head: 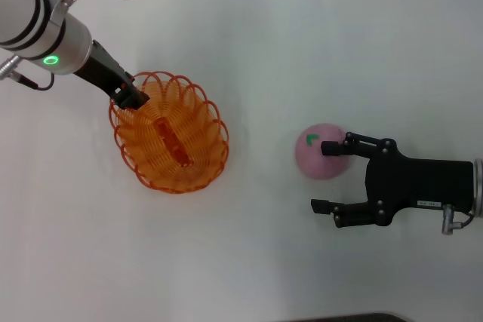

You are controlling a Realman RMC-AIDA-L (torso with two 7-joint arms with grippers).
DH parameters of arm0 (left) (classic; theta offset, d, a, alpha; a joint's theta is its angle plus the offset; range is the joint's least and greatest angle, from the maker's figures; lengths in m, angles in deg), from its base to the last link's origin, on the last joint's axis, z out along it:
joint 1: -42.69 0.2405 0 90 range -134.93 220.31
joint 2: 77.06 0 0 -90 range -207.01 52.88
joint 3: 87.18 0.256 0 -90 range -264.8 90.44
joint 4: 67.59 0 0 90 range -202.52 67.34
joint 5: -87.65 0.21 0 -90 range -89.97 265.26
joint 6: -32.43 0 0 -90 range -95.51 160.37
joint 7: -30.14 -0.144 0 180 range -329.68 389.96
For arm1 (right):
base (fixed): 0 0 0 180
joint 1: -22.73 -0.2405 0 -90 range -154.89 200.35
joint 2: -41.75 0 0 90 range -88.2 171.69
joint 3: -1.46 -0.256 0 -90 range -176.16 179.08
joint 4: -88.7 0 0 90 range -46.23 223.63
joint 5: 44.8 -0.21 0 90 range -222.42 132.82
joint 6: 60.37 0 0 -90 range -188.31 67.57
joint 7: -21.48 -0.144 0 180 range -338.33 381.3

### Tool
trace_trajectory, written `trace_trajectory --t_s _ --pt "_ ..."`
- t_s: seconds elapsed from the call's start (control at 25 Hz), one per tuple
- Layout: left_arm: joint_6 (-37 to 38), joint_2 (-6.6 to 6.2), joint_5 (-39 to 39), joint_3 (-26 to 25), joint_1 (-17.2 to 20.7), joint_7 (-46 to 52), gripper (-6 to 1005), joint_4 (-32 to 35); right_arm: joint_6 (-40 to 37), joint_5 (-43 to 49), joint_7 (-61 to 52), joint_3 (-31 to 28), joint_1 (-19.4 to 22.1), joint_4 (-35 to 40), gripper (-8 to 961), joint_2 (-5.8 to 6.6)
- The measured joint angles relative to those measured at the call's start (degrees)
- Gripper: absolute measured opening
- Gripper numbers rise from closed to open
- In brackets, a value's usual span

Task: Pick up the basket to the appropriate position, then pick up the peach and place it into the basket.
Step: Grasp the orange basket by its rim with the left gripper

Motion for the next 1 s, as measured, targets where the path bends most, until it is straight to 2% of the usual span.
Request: trace_trajectory --t_s 0.36,0.64,1.0 --pt "-0.1 0.68 1.6 0.0 0.0 0.4 265 0.0 0.0 0.0 0.0 0.0 0.0 0.0 942 0.00" --pt "2.1 -0.07 1.8 0.0 -1.0 4.2 226 0.1 0.0 -0.1 0.0 -0.5 0.0 0.0 942 0.00" --pt "8.7 -0.62 1.8 -3.4 -2.8 7.5 201 1.7 0.1 -0.1 0.0 -0.9 0.0 0.0 942 0.00"
